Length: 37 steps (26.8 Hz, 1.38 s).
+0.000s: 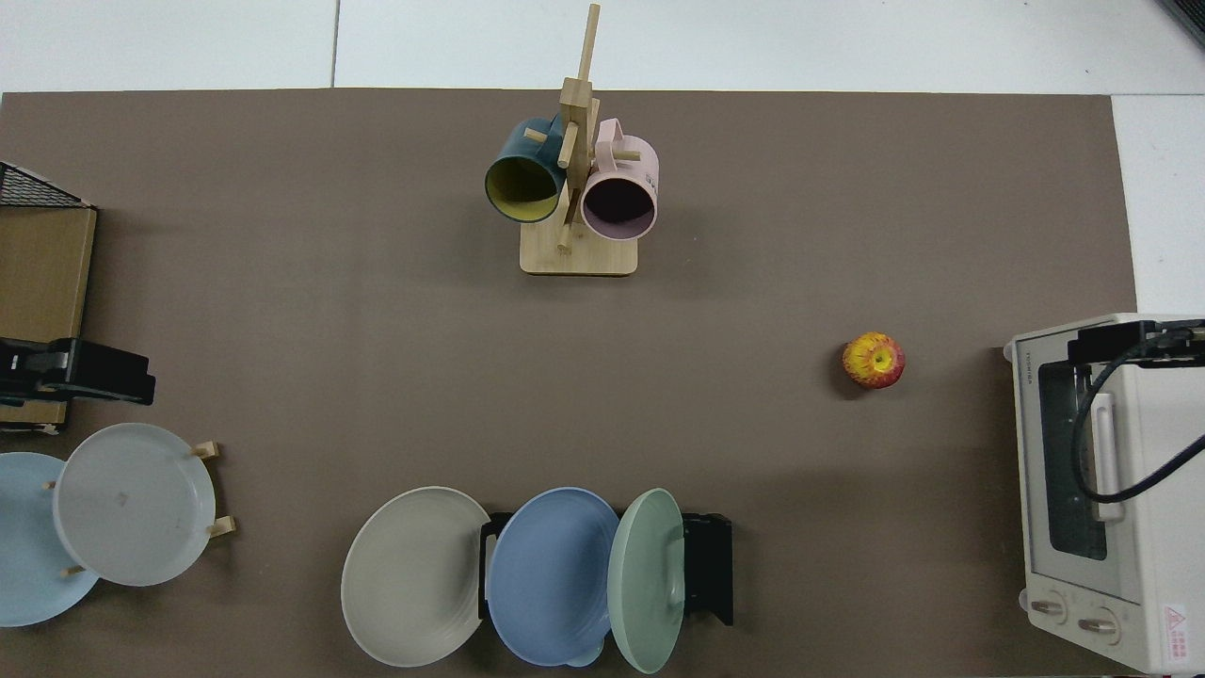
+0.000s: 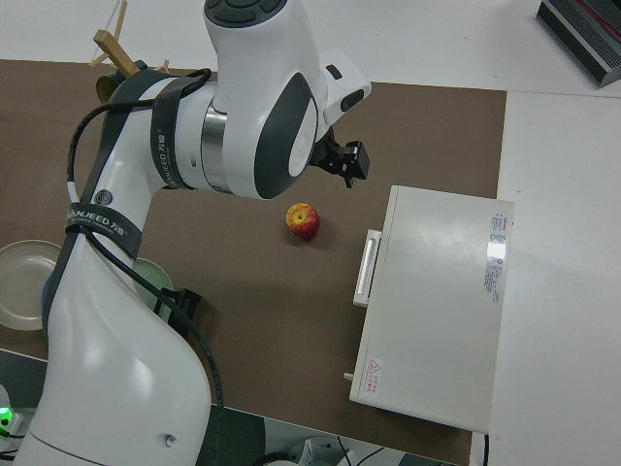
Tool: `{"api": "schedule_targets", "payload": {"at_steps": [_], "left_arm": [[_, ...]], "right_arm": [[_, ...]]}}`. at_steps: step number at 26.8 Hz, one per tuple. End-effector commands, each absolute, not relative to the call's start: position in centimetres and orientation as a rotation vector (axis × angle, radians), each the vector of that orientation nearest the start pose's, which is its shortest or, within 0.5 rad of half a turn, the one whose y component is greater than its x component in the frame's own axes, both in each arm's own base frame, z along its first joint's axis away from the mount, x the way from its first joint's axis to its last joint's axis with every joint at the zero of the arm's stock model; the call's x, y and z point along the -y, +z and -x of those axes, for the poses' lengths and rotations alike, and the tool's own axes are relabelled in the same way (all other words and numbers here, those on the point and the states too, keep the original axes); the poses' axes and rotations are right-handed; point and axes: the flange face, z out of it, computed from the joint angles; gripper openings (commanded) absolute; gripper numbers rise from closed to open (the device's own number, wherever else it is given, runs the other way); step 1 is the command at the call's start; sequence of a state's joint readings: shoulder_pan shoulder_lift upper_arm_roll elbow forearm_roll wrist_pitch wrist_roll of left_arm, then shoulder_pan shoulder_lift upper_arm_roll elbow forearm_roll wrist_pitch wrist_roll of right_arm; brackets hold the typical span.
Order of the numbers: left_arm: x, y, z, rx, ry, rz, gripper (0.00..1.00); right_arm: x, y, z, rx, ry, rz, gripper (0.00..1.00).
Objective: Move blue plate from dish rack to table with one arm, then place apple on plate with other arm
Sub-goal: 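Reach the right gripper to the apple while the left gripper approaches the blue plate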
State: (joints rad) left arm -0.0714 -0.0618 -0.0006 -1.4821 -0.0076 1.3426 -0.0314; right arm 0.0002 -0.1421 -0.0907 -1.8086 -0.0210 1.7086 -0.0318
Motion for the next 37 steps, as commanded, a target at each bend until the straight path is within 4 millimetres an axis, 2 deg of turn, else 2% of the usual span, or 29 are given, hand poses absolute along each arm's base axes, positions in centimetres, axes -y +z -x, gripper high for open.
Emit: {"api": "schedule_targets", "payload": {"at_steps": [1,8,11,14,18,20,22,26,29,31,35,37], "left_arm": [[3.8,68.7,-50.5,-0.067,0.130,3.134,1.00],[4.2,67.6,-49.2,-0.102,0.153,3.142,1.00],[5.3,66.9,-48.3,-0.126,0.143,3.141,1.00],[7.4,65.8,-47.3,-0.179,0.081,3.140,1.00],[9.8,63.5,-45.1,-0.253,0.079,3.169,1.00],[11.3,61.7,-44.1,-0.277,0.143,3.204,0.99],[13.8,59.6,-43.0,-0.304,0.194,3.219,0.99],[18.6,54.7,-41.3,-0.272,0.148,3.242,0.99],[21.6,51.0,-40.0,-0.297,0.116,3.264,0.99],[22.6,49.4,-39.6,-0.312,0.118,3.268,0.99],[23.9,46.4,-38.4,-0.326,0.158,3.281,0.99],[24.6,44.8,-37.6,-0.332,0.196,3.293,0.99]], "right_arm": [[5.4,60.0,-51.2,-0.057,-0.075,3.155,1.00],[4.7,59.5,-51.2,-0.042,-0.071,3.155,1.00],[4.4,59.2,-51.3,-0.035,-0.071,3.153,1.00],[3.1,58.9,-51.8,0.006,-0.090,3.151,1.00],[1.5,58.3,-52.3,0.050,-0.134,3.149,1.00],[1.0,57.8,-52.5,0.070,-0.146,3.149,1.00],[0.9,57.1,-52.6,0.072,-0.130,3.148,1.00],[0.2,53.4,-53.4,0.074,-0.072,3.136,1.00],[-2.6,50.6,-54.3,0.156,-0.086,3.134,1.00],[-3.1,48.6,-54.9,0.173,-0.063,3.136,1.00],[-2.6,47.5,-54.8,0.175,-0.031,3.137,1.00],[-3.7,47.1,-54.9,0.207,-0.031,3.135,1.00]]}}
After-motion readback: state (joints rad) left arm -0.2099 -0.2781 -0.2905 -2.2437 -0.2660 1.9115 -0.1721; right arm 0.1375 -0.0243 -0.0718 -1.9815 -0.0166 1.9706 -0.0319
